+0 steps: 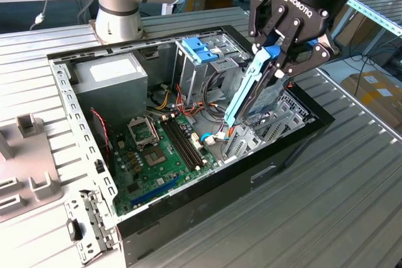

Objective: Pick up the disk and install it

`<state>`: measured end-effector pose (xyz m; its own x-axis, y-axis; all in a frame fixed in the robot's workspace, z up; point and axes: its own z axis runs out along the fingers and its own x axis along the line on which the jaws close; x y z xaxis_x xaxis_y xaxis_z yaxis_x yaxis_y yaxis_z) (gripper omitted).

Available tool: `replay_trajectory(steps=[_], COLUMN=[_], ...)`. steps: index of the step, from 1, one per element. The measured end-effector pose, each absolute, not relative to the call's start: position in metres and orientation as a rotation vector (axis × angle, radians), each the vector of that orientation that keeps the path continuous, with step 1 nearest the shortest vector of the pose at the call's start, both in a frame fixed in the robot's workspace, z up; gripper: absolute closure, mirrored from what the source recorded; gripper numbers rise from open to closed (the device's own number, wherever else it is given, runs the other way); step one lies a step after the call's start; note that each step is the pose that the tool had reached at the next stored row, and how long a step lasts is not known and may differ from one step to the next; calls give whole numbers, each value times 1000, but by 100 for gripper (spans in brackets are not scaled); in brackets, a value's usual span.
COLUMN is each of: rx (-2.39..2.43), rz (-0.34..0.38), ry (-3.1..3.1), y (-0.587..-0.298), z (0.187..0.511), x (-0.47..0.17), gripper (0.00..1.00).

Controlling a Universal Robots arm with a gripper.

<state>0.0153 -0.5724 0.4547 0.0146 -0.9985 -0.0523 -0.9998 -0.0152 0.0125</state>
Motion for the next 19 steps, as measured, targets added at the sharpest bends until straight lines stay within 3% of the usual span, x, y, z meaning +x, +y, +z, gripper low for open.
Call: replay_trajectory(steps=[19], rx=[-2222], rz=[72], ry=[2180], y=[-572], z=[454], x=[35], gripper=[63])
